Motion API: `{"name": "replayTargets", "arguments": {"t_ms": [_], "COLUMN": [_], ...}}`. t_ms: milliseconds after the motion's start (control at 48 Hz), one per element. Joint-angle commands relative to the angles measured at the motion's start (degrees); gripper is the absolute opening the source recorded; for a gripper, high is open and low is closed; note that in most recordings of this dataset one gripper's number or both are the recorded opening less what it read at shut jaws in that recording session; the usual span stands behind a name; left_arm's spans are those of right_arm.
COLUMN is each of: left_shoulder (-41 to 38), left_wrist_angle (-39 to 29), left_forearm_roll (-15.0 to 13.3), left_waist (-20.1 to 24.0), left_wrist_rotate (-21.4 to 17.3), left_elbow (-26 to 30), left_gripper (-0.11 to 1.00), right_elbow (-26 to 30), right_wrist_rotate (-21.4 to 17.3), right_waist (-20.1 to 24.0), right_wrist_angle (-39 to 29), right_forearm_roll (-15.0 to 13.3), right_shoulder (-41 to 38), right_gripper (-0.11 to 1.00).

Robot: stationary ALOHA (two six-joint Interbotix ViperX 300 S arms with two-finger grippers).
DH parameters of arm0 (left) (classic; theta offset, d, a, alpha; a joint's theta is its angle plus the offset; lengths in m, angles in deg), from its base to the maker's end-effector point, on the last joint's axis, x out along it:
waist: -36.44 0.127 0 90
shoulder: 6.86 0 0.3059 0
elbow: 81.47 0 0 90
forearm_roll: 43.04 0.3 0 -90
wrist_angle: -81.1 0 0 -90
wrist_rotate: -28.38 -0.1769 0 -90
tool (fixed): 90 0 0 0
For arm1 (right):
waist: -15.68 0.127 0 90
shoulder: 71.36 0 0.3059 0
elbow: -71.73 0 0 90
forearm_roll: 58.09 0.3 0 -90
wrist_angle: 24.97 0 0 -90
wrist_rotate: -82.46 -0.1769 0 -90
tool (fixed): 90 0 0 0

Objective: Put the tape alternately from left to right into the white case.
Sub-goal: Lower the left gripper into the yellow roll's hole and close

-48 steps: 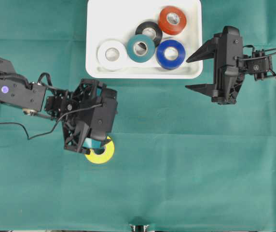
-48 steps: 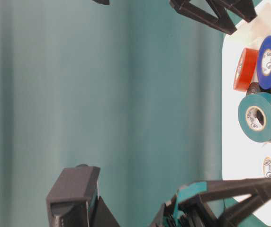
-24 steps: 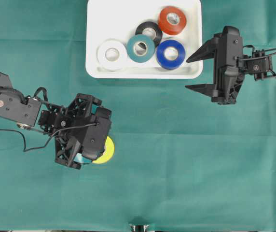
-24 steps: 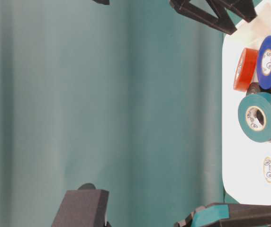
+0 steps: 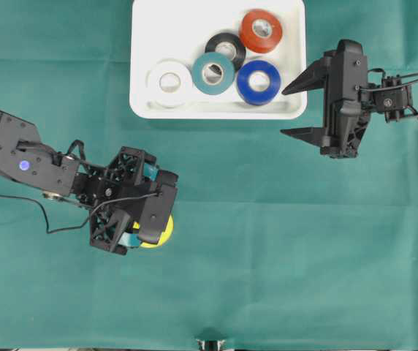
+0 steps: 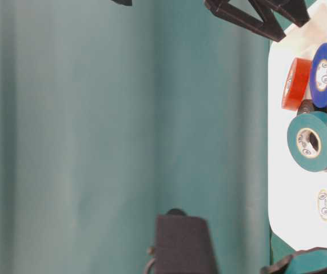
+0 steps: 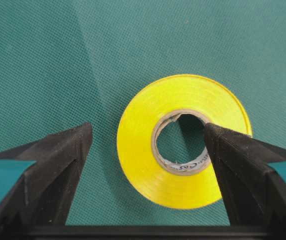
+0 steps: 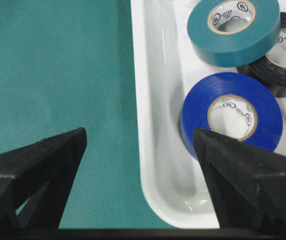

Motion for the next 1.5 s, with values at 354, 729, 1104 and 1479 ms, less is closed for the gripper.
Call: {"name": "replayTargets", "arguments": {"t_ms": [354, 729, 1104, 1479], "left_shoulder": [-1.93, -1.85, -1.58, 0.62], "left_wrist_angle": [0.53, 0.53, 0.53, 0.18], "left_forearm_roll": [0.00, 0.00, 0.00, 0.00], "left_waist": [0.26, 0.26, 0.26, -0.26], "left_wrist_rotate": [-0.09, -0.09, -0.18, -0.09], "left_elbow": [1.41, 1.32, 1.32, 2.11], "left_gripper": [1.00, 0.92, 0.25, 0.25], "right_elbow": [0.53, 0.35, 0.35, 0.26], "right_wrist_rotate": [0.00, -0.09, -0.09, -0.09], "right_waist": [0.09, 0.09, 0.09, 0.09], "right_wrist_angle": [0.53, 0.53, 0.35, 0.26], "right_forearm_roll": [-0.09, -0.09, -0.09, -0.09], "right_shoulder": [0.97, 0.97, 0.97, 0.97], "right_gripper": [0.81, 0.81, 0.80, 0.80]}}
